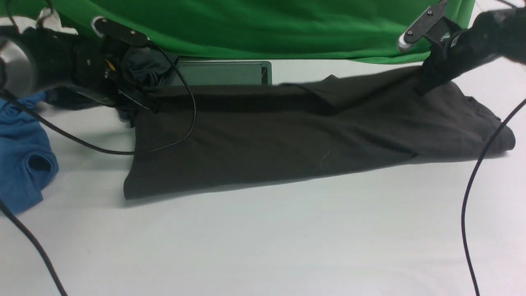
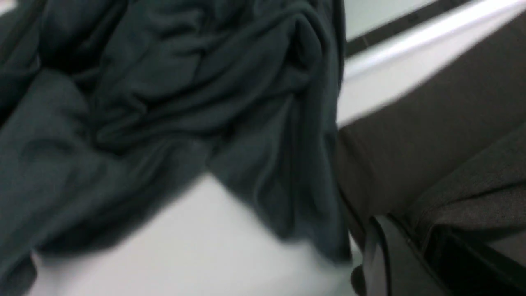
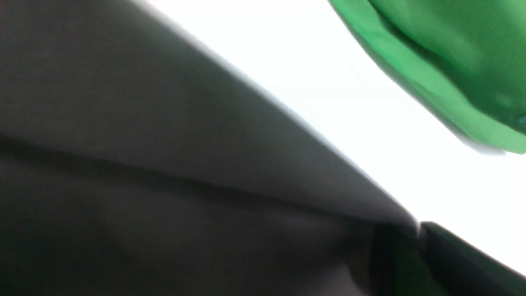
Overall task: Fold a long-sleeved shirt on a white desktop.
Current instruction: 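Fold the black garment in half by bringing its near edge over to the far edge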
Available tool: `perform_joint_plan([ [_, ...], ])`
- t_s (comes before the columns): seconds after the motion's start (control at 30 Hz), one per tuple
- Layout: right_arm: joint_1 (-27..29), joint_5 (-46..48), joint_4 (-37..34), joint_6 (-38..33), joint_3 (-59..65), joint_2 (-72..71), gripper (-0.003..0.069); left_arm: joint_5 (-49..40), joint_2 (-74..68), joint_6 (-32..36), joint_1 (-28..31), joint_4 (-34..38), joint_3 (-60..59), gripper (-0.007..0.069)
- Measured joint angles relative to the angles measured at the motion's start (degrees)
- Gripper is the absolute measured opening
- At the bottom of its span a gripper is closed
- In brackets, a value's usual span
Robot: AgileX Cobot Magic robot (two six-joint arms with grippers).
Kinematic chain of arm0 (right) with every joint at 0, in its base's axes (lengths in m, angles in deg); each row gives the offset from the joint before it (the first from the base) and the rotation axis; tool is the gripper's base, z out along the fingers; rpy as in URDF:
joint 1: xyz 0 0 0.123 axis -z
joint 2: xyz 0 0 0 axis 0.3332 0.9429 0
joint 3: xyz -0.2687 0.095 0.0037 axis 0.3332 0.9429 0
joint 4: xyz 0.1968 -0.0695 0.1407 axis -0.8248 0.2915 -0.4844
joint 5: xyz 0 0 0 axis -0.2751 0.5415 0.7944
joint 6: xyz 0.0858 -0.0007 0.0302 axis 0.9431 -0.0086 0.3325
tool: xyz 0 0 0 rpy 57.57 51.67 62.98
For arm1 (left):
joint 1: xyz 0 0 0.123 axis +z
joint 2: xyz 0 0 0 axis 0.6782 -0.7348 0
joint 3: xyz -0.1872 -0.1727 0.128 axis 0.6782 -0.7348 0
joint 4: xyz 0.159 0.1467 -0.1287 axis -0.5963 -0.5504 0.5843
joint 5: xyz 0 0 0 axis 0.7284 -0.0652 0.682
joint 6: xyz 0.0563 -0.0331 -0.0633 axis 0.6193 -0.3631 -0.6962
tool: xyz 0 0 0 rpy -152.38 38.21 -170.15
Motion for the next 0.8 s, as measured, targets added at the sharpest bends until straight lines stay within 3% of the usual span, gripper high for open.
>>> perform_joint_plan([
  [0.17,0.35,-4.21,1.26,5.18,0.00,0.66,0.0447,6.83,-2.31,0.00,0.10,-0.18,0.00,0.0156],
  [0.27,0.25,0.26,1.22,8.68,0.00,-1.05,0.0517,8.36,-3.00,0.00,0.45,-0.25,0.00,0.0248],
  [0.33,-0.24,4.25,-0.23,9.39,0.00,-3.30,0.0483,8.99,-3.07,0.00,0.85,-0.62,0.00,0.0299],
  [0.37,-0.85,7.08,-2.39,8.76,0.00,-4.68,0.0429,9.12,-2.89,0.00,1.10,-0.69,0.00,0.0330],
  [0.4,-0.85,7.08,-2.39,8.76,0.00,-4.68,0.0429,9.12,-2.89,0.00,1.12,-0.81,0.00,0.0335],
  [0.43,-1.73,9.61,-5.59,7.46,-0.05,-6.27,0.0368,9.17,-2.46,0.00,1.24,-0.83,0.00,0.0349],
  [0.47,-3.73,13.28,-13.10,3.73,-0.36,-7.85,0.0218,8.90,-1.18,-0.12,1.24,0.21,0.00,0.0349],
  [0.5,-4.37,14.17,-15.54,2.02,-0.46,-8.00,0.0157,8.45,-0.35,-0.12,1.12,1.07,0.00,0.0335],
  [0.53,-4.81,14.76,-17.13,1.62,-0.47,-8.00,0.0143,8.30,0.14,-0.12,1.05,1.58,0.00,0.0323],
  [0.6,-7.43,16.78,-23.28,-1.75,-0.52,-6.87,0.0050,3.89,3.86,0.07,0.04,4.87,0.05,0.0206],
  [0.7,-9.35,16.78,-25.35,-3.13,-0.52,-3.68,0.0027,-2.11,7.21,2.16,-2.05,8.94,-0.39,0.0066],
  [0.8,-9.89,16.83,-26.08,-3.39,-0.52,-1.04,0.0020,-3.28,10.41,5.99,-4.85,14.37,-3.71,0.0020],
])
